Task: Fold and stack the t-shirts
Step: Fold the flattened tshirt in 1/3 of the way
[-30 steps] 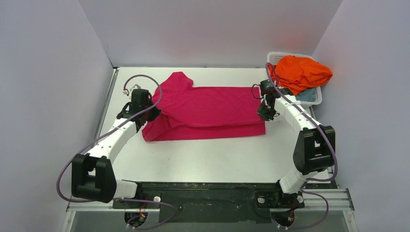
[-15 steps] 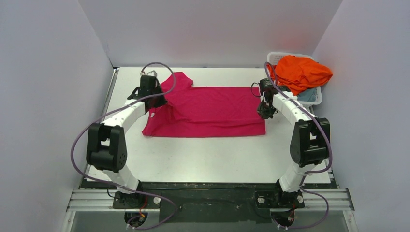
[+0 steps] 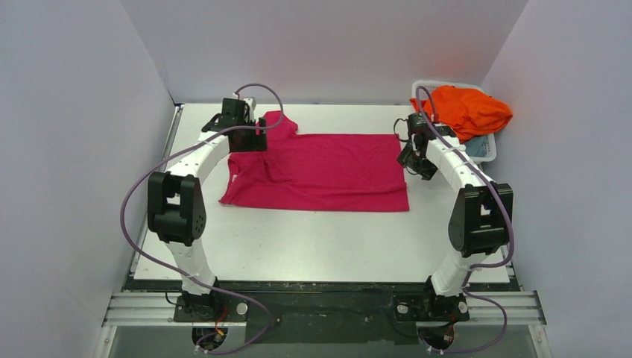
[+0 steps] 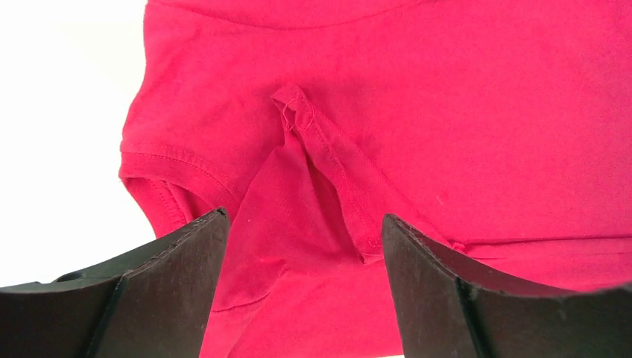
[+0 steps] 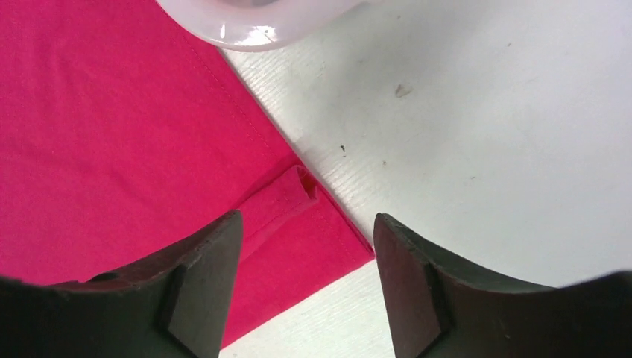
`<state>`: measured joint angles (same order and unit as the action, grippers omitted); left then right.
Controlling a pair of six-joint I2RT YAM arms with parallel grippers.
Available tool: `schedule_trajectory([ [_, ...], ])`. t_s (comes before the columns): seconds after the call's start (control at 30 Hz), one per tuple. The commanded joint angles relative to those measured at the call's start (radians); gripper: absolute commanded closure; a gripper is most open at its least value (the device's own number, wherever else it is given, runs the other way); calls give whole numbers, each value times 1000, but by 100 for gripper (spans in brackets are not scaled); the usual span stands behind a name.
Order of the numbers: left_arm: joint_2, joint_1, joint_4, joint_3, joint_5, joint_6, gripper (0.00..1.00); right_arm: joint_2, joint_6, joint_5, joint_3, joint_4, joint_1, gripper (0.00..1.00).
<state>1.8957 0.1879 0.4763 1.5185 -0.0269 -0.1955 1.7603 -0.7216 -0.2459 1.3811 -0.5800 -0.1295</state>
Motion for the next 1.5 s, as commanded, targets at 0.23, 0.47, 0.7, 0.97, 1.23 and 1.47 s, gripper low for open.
schedule_trajectory([
  [0.23, -338, 0, -142, -272, -79, -200, 13, -72, 120, 118, -53, 29, -152, 20],
  [0.47, -356, -52, -277, -534, -49, -366, 11, -6, 50, 279, -119, 165, -251, 20],
  [0.7, -299, -171, -378, -661, -66, -424, 9, 9, 16, 314, -188, 241, -285, 20],
  [0.97, -273, -241, -357, -698, -58, -423, 8, 79, 39, 334, -145, 303, -276, 20],
  [1.23, -289, -242, -336, -698, -43, -420, 6, 140, 35, 305, -84, 321, -240, 21],
  [1.47, -301, -242, -326, -703, -20, -430, 5, 214, 97, 279, 34, 320, -144, 22],
])
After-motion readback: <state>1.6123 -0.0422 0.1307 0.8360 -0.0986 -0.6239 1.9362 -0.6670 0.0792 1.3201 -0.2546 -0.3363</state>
